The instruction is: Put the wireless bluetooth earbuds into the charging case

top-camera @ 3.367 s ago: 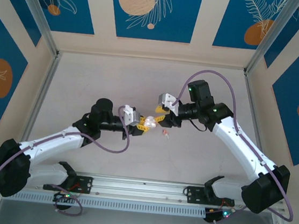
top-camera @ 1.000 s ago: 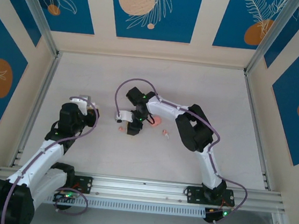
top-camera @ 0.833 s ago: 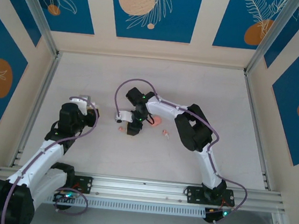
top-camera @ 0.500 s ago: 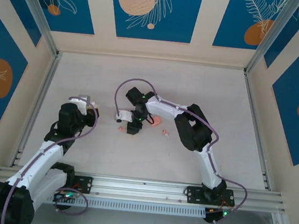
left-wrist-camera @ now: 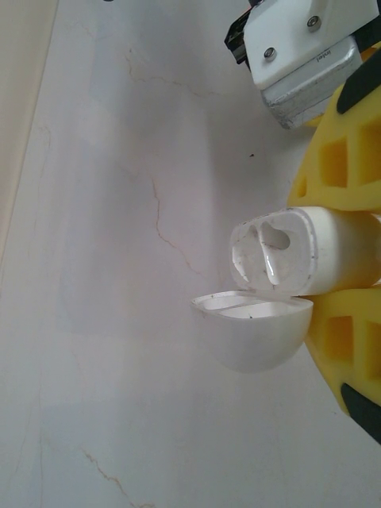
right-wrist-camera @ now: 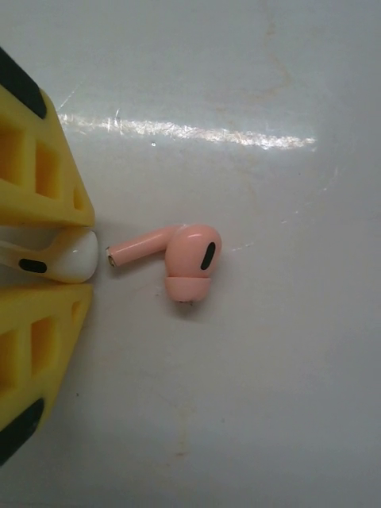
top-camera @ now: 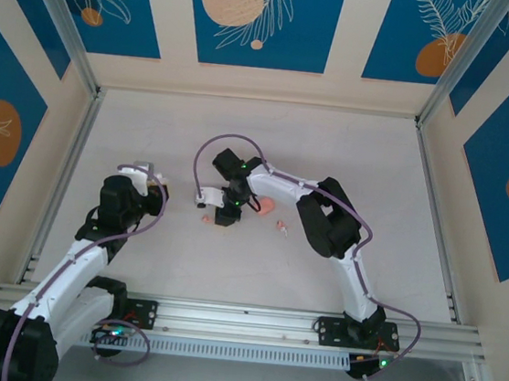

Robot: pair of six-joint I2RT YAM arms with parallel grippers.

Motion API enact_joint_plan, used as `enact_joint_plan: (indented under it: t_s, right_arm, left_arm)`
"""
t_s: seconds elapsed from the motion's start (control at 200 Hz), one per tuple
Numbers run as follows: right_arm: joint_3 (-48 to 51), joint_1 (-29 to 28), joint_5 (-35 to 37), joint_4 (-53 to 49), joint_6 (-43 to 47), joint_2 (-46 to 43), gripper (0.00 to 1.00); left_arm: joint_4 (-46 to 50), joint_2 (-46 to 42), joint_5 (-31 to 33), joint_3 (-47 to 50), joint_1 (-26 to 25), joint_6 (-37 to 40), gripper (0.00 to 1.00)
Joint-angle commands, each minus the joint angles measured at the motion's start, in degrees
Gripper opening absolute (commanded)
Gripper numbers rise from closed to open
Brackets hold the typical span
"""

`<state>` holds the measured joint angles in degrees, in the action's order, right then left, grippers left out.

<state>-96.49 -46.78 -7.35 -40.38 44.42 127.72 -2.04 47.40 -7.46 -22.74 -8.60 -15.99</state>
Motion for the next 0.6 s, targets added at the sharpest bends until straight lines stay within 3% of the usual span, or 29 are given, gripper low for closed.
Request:
enact_joint_plan:
  t_s: [0.0,0.235,0.455,0.595]
  right_arm:
    - [3.2,-0.6,-0.6,3.6,-1.3,-2.6,0.21]
    - [14.4,2.5,-7.2,15.6,-10.8,-13.4,0.21]
    - [30.0,6.9,-12.8,30.9,-21.7,-25.5,0.21]
    - [39.7,10.5,-15.9,41.4,-29.5,-33.2,0.21]
  left_arm:
    - [-0.5,-0.6,-3.4,0.7,1.0,1.6,0.13]
    - [-12.4,1.2,-14.1,3.2,0.4,3.8,0.12]
    - [-23.6,6.1,-19.1,4.5,-3.3,5.3,0.12]
    - [-29.2,9.7,-18.7,4.3,-8.0,7.1,0.12]
